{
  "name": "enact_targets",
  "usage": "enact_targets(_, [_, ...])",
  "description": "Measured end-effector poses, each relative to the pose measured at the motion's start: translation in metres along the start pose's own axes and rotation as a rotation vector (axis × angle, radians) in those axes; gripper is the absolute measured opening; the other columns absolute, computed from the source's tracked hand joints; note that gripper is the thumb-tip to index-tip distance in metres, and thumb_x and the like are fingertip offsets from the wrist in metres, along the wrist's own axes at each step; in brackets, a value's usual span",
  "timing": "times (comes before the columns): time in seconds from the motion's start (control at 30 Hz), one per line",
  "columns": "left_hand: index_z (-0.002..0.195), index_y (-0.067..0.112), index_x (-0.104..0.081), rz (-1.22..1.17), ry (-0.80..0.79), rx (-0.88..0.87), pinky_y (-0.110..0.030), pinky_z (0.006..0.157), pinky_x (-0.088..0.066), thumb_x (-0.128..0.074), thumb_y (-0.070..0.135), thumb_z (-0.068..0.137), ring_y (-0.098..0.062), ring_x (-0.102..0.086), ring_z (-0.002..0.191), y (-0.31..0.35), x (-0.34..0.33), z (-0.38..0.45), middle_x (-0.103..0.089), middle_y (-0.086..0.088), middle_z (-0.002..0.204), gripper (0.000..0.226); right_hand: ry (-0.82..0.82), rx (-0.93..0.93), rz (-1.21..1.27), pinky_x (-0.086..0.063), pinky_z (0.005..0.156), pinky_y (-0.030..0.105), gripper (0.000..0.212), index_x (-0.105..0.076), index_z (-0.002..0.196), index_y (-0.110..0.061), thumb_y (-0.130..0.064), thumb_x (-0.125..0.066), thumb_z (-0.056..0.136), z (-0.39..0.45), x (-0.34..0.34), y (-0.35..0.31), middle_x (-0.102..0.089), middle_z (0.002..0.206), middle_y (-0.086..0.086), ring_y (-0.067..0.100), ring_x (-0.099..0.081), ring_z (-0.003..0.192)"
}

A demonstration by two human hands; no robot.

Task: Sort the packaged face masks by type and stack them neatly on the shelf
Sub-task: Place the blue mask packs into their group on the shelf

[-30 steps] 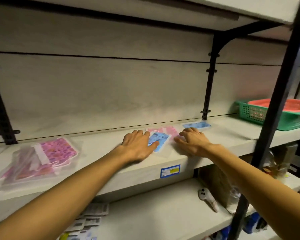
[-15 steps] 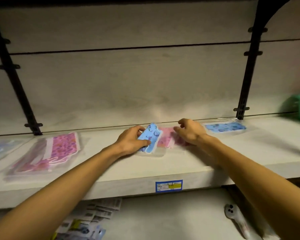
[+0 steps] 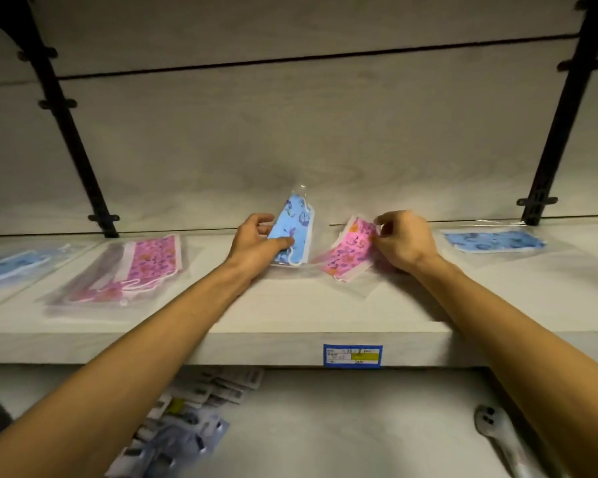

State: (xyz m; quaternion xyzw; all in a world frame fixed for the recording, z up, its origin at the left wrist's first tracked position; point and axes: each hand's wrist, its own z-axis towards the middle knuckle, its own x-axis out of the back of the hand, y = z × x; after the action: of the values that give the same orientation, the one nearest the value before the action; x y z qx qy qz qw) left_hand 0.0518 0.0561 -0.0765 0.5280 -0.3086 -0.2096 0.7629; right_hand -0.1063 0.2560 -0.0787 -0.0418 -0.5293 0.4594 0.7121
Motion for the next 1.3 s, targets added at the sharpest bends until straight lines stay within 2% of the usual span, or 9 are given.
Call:
enact_targets(0.07, [0.135, 0.005, -0.051, -0.143, 0.012, 0.068, -0.014, 0.058, -0.053, -0.080, -0.001, 0.080, -0.009, -0.069, 0.078, 0.004, 0.006, -0.003, -0.069, -0.007, 0.115, 0.063, 0.057, 0.031, 0.066, -0.052, 0.074, 0.035, 0.018, -0.076, 0.101, -0.015, -0.025, -0.066, 0.091, -0.001, 0.003, -0.002, -0.069, 0.082, 0.006, 0.033, -0.068, 0.089])
enact_targets(0.17, [0.131, 0.006, -0.055, -0.231, 0.010, 0.078, -0.018, 0.058, -0.055, -0.080, -0.003, 0.078, -0.008, -0.073, 0.072, 0.007, 0.016, -0.013, -0.074, -0.004, 0.107, 0.059, 0.142, 0.021, 0.278, -0.055, 0.079, 0.039, 0.014, -0.074, 0.100, -0.017, -0.021, -0.063, 0.093, -0.001, 0.007, -0.006, -0.073, 0.093, 0.006, 0.026, -0.067, 0.088])
enact_targets(0.3, [0.119, 0.012, -0.063, -0.251, 0.065, 0.068, -0.018, 0.056, -0.054, -0.078, 0.002, 0.079, -0.008, -0.073, 0.067, 0.012, 0.045, -0.022, -0.077, 0.001, 0.094, 0.044, 0.042, -0.062, 0.775, -0.056, 0.054, 0.033, 0.023, -0.067, 0.080, -0.020, -0.005, -0.056, 0.095, -0.003, 0.012, -0.025, -0.069, 0.075, -0.002, 0.016, -0.064, 0.069])
enact_targets(0.47, [0.088, 0.018, -0.071, -0.306, 0.197, 0.115, -0.023, 0.060, -0.047, -0.067, 0.015, 0.084, -0.017, -0.065, 0.071, 0.013, 0.104, -0.032, -0.073, -0.002, 0.086, 0.007, -0.025, -0.125, 0.923, -0.042, 0.042, 0.021, 0.024, -0.061, 0.068, -0.017, -0.001, -0.049, 0.082, -0.009, 0.002, -0.072, -0.063, 0.058, -0.008, 0.004, -0.058, 0.049])
enact_targets(0.7, [0.097, 0.017, -0.069, -0.161, 0.340, 0.039, -0.024, 0.068, -0.052, -0.060, 0.019, 0.062, -0.013, -0.067, 0.077, -0.001, 0.203, -0.054, -0.071, 0.000, 0.089, 0.036, -0.226, -0.125, 0.916, -0.037, 0.037, 0.014, 0.021, -0.061, 0.079, -0.010, 0.008, -0.050, 0.078, -0.027, -0.047, -0.176, -0.061, 0.059, -0.001, 0.003, -0.054, 0.042])
enact_targets(0.83, [0.121, 0.015, -0.060, 0.025, 0.398, 0.041, -0.023, 0.065, -0.055, -0.062, 0.001, 0.077, -0.005, -0.068, 0.077, -0.020, 0.252, -0.058, -0.071, -0.004, 0.100, 0.046, -0.333, -0.134, 0.854, -0.052, 0.055, 0.030, 0.036, -0.054, 0.114, -0.008, 0.008, -0.052, 0.082, -0.037, -0.081, -0.228, -0.064, 0.079, 0.009, 0.021, -0.063, 0.063])
enact_targets(1.07, [0.132, 0.028, -0.047, 0.337, 0.373, -0.093, -0.023, 0.063, -0.051, -0.065, 0.011, 0.088, -0.012, -0.066, 0.095, -0.047, 0.306, -0.075, -0.062, 0.006, 0.120, 0.050, -0.368, -0.134, 0.796, -0.059, 0.069, 0.045, 0.050, -0.048, 0.133, -0.007, 0.010, -0.052, 0.086, -0.038, -0.131, -0.282, -0.059, 0.089, 0.005, 0.021, -0.063, 0.063])
enact_targets(1.2, [0.139, 0.027, -0.040, 0.453, 0.400, -0.199, -0.009, 0.060, -0.046, -0.067, 0.012, 0.089, -0.006, -0.057, 0.102, -0.065, 0.317, -0.080, -0.058, 0.006, 0.132, 0.059, -0.304, -0.082, 0.654, -0.059, 0.086, 0.049, 0.062, -0.043, 0.142, -0.008, 0.009, -0.057, 0.084, -0.032, -0.154, -0.294, -0.060, 0.118, 0.013, 0.031, -0.067, 0.098])
enact_targets(1.3, [0.144, 0.029, -0.033, 0.507, 0.376, -0.276, -0.019, 0.068, -0.059, -0.067, 0.017, 0.093, -0.010, -0.061, 0.108, -0.080, 0.322, -0.081, -0.053, 0.004, 0.141, 0.062, -0.258, -0.024, 0.478, -0.050, 0.103, 0.046, 0.073, -0.035, 0.149, -0.009, 0.007, -0.063, 0.083, -0.029, -0.166, -0.300, -0.048, 0.142, 0.016, 0.033, -0.057, 0.121])
